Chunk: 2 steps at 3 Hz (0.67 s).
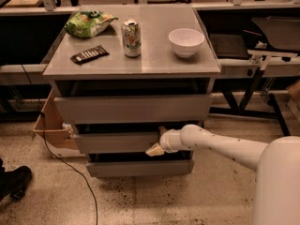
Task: Open middle drawer
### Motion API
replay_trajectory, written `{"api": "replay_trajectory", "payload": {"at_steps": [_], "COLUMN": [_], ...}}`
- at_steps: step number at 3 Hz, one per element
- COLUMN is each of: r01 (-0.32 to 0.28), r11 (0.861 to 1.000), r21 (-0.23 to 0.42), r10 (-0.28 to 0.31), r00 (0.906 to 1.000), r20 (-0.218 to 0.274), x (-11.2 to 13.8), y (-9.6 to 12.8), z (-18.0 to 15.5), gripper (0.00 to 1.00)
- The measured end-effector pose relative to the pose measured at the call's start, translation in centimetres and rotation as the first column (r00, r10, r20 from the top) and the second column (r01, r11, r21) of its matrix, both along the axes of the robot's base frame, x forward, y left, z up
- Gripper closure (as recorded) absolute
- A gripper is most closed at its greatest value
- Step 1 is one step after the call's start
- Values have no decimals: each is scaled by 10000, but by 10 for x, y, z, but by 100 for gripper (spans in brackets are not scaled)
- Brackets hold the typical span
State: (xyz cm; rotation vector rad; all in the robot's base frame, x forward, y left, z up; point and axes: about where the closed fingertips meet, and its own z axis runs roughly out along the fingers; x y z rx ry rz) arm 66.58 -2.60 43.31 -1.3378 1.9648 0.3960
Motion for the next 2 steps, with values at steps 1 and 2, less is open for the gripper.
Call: {"api": "replay_trajectory", "payload": {"at_steps": [1, 2], "r01": [-12, -12], "r11": [10000, 10000], "r21": [5, 5], "r10": [12, 12], "r00": [10000, 10000], "r20": [-28, -28], "x": [-1, 0], "y": [1, 0], "z": [-1, 6], "gripper": [43, 22]}}
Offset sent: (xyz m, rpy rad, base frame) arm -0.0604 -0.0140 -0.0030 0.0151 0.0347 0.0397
